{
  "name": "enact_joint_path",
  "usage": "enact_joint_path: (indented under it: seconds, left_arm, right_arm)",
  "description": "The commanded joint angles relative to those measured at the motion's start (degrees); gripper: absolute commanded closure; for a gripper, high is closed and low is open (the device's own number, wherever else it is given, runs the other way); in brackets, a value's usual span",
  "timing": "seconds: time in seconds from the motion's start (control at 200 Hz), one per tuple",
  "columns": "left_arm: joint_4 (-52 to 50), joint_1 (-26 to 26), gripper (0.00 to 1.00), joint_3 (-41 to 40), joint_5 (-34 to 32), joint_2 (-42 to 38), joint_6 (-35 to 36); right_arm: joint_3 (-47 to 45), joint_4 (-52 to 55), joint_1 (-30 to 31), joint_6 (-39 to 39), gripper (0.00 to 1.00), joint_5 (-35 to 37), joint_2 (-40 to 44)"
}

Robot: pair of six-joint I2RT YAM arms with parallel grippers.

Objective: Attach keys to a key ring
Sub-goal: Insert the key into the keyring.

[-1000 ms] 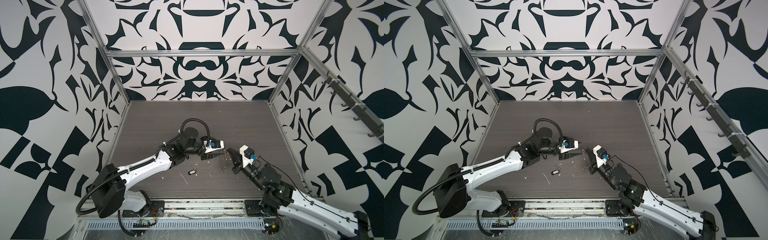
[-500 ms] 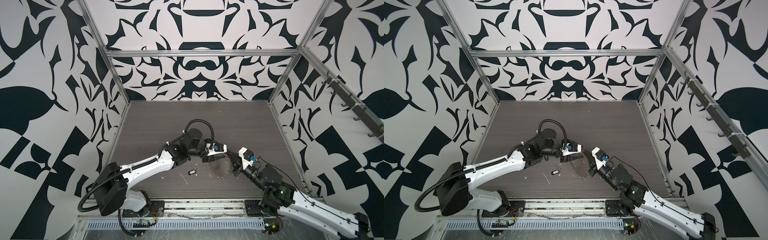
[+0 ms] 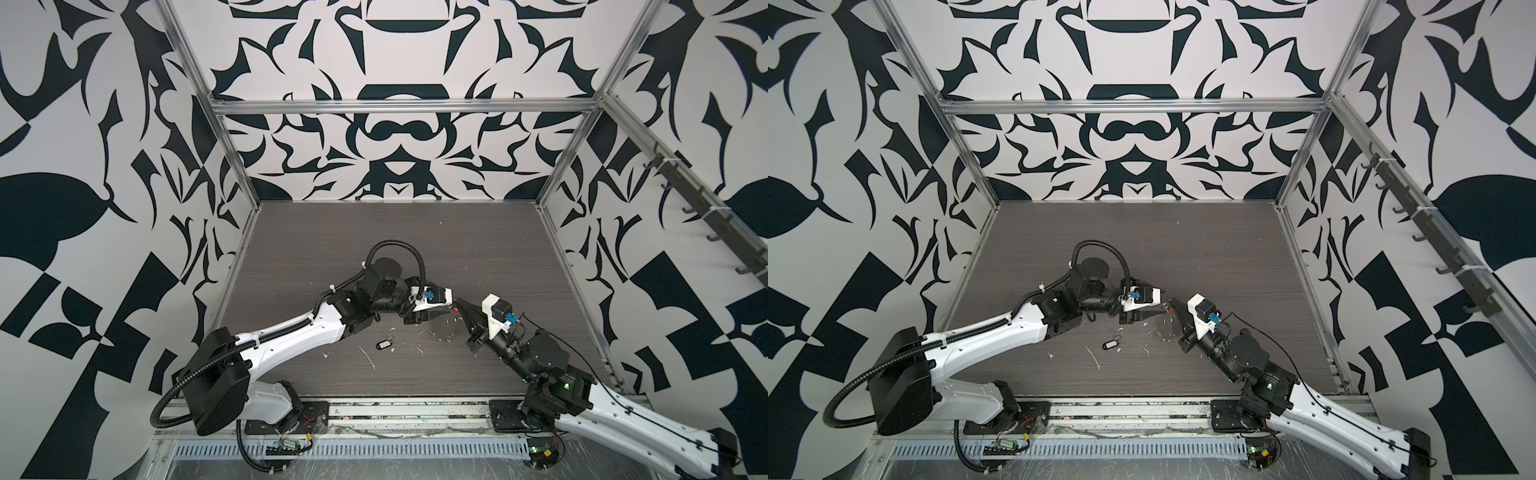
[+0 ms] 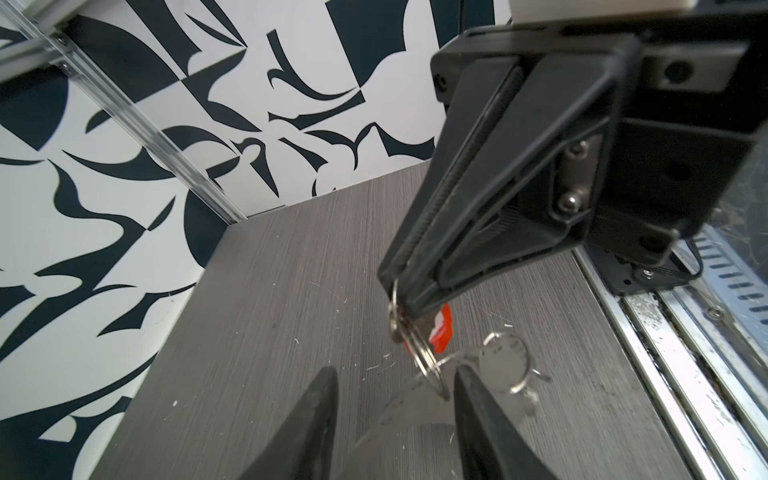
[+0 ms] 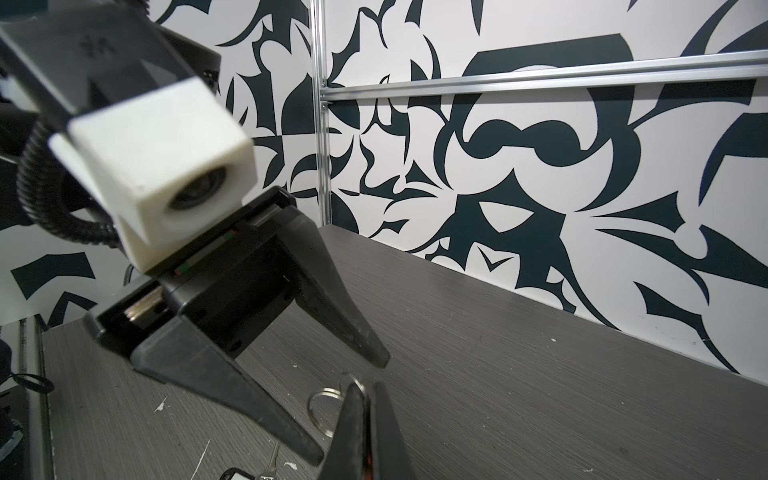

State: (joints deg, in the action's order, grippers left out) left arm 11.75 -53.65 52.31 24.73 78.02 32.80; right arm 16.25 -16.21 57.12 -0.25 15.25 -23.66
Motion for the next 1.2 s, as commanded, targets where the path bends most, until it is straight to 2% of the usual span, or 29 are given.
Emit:
enact_joint_path:
  seconds: [0.0,0.52,0.65,0.76,0.84,1.195]
  left_arm:
    - [3.3,-0.2,0.52,-1.6,-0.7,-2.1,-0.6]
    - [0.9,-0.2,0.73,-0.1,1.2,-0.9,-0.4]
    - [0.9,-0.2,0.73,0.0,1.4,-0.9,-0.5]
    - [0.7,-0.2,0.66,0.2,1.4,-0.8,-0.7]
    - [0.6,-0.2,0.66,0.4,1.6,-0.7,-0.8]
    - [-0.3,-0.2,0.84,1.0,1.4,-0.3,-0.7]
  right_arm:
    - [0.6,-2.7,0.1,-0.3,1.0,0.7,0.4]
    - [0.9,-2.4,0.1,-0.2,1.0,0.8,-0.2]
    - [1.1,-2.4,0.1,-0.1,1.0,0.7,-0.7]
    - [1.3,-2.5,0.1,0.0,1.0,0.4,-1.3]
    - [1.5,-2.6,0.1,0.0,1.0,0.4,-1.7]
    - [1.4,-2.5,0.1,0.0,1.0,0.4,-1.7]
